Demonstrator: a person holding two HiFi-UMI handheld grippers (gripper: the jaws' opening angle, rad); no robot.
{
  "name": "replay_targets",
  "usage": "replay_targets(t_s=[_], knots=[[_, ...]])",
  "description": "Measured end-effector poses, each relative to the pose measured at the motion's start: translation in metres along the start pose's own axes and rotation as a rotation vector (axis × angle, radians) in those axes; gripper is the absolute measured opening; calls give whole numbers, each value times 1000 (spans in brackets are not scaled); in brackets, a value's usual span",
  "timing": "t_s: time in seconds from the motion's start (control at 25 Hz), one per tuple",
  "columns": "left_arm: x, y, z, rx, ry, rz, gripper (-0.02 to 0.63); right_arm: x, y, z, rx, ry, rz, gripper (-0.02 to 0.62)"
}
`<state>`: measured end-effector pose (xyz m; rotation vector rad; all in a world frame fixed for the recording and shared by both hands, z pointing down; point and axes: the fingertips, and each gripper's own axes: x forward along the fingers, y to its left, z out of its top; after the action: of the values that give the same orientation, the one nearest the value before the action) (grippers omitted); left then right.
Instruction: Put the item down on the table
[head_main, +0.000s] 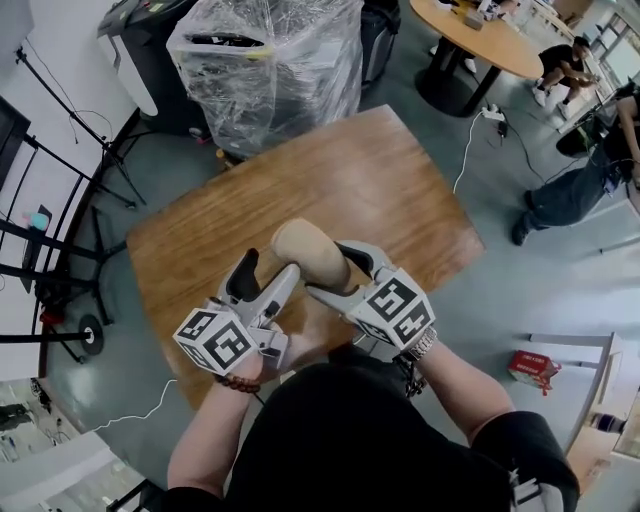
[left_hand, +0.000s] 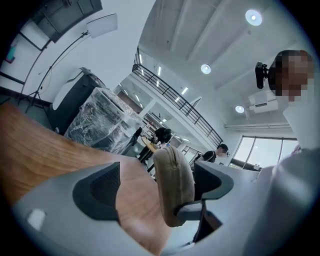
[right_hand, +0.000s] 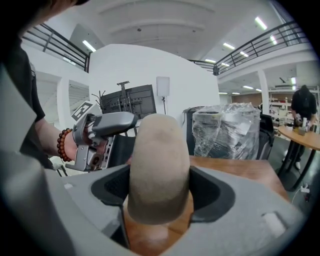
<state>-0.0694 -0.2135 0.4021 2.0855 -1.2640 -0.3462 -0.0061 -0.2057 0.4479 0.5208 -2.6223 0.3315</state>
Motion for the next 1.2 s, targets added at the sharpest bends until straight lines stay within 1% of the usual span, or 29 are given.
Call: replay_targets(t_s=[0.12, 0.32, 0.68, 0.76, 0.88, 1.0, 1.2], knots=[[17, 6, -2, -1, 8, 31, 464, -5, -37, -4, 22, 12, -30, 341], [43, 11, -9, 30, 35, 71, 405, -13, -102, -18, 57, 55, -99, 341], [85, 18, -24, 65, 99, 106, 288, -16, -208, -36, 105, 112, -228, 341], [90, 18, -26, 75, 110, 117, 260, -15, -229, -42, 115, 129, -250, 341], [94, 21, -29, 95, 124, 132, 197, -11, -260, -54, 124, 160, -282, 341], [95, 24, -34, 104, 148, 149, 165, -5, -293, -66, 135, 189, -312, 341], [93, 26, -36, 154, 170, 175, 87, 7, -343, -81, 139, 241, -363, 341]])
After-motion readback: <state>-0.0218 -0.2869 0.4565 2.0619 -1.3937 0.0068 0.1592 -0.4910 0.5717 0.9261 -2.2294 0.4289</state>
